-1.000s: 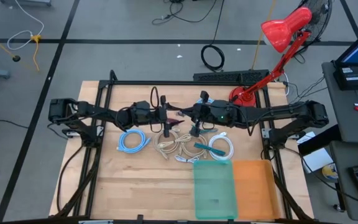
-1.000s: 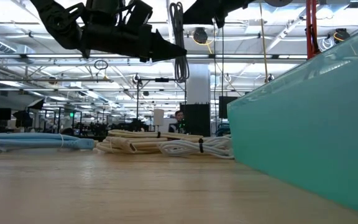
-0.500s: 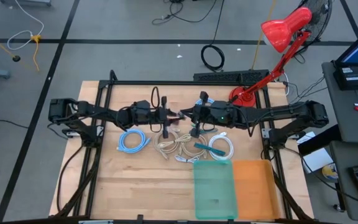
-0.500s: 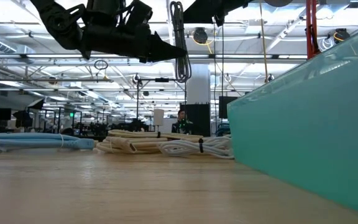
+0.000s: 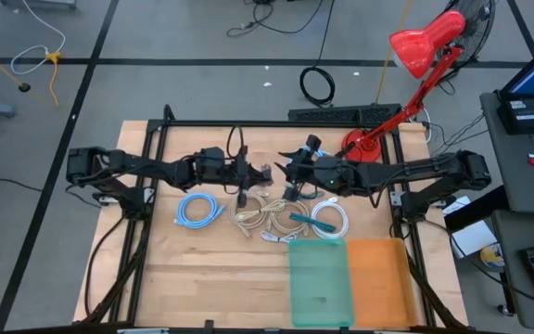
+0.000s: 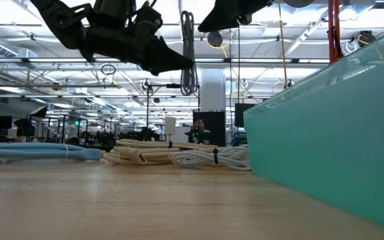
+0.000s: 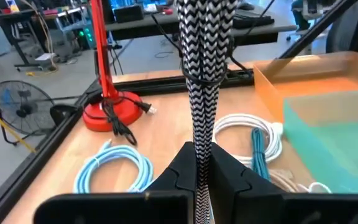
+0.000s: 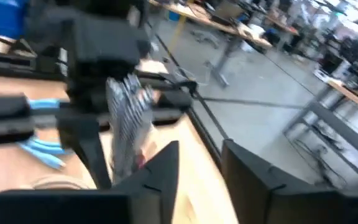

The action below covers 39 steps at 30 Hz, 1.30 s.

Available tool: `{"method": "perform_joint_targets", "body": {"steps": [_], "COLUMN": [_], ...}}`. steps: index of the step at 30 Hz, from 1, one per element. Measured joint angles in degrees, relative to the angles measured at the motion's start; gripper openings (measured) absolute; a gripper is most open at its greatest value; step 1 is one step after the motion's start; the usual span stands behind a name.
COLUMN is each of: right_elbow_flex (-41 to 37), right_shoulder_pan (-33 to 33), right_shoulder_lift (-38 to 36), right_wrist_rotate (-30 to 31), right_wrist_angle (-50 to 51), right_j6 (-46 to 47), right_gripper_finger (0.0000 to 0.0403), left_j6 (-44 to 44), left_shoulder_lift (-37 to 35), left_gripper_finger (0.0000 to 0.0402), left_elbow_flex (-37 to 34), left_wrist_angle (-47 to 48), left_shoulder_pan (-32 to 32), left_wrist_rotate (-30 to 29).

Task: Pick & Place USB Port
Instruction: Put the black charger cable into the orange bin

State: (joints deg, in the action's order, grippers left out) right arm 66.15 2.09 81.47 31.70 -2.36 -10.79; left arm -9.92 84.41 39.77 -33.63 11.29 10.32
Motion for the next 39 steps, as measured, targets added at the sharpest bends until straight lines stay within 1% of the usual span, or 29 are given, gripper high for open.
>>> {"method": "perform_joint_targets", "body": {"steps": [4, 6, 7, 9, 13, 18, 23, 30, 39], "right_elbow_flex": [-0.44, -1.58, -2.32, -4.07, -7.96, -12.68, -14.75, -14.80, -14.78], "right_shoulder_pan": [0.02, 0.15, 0.19, 0.22, 0.24, 0.24, -0.50, -0.53, -0.64], "right_shoulder_lift": [0.00, -0.02, -0.02, -0.02, -0.02, -0.02, 1.81, 4.72, 4.72], "right_wrist_rotate": [-0.32, -0.68, -1.97, -5.13, -12.40, -18.85, -27.19, -27.43, -27.18], "right_wrist_angle": [3.50, 2.98, 1.76, -2.03, -14.00, -27.23, -35.49, -38.61, -39.83], "right_j6": [4.27, 5.21, 5.49, 5.62, 5.45, 7.25, 12.28, 13.14, 12.00], "right_gripper_finger": [0.0175, 0.0191, 0.0198, 0.0207, 0.0217, 0.0218, 0.0216, 0.0219, 0.0218], "left_j6": [1.62, 2.82, 3.19, 3.56, 3.60, 2.94, 2.54, 2.59, 2.66], "left_shoulder_lift": [-5.22, -7.44, -8.35, -9.47, -9.96, -9.84, -9.80, -9.80, -9.80], "left_gripper_finger": [0.0013, 0.0013, 0.0013, 0.0013, 0.0013, 0.0013, 0.0013, 0.0013, 0.0013], "left_elbow_flex": [0.02, 0.11, 0.09, 0.09, 0.07, 0.04, 0.02, 0.02, 0.02], "left_wrist_angle": [2.66, 3.87, 4.82, 5.01, 5.90, 6.98, 6.57, 6.10, 6.41], "left_shoulder_pan": [0.00, -0.06, -0.14, -0.69, -1.96, -3.17, -3.13, -3.22, -5.15], "left_wrist_rotate": [0.21, 1.88, 2.94, 4.83, 7.57, 7.40, 7.14, 7.43, 7.64]}}
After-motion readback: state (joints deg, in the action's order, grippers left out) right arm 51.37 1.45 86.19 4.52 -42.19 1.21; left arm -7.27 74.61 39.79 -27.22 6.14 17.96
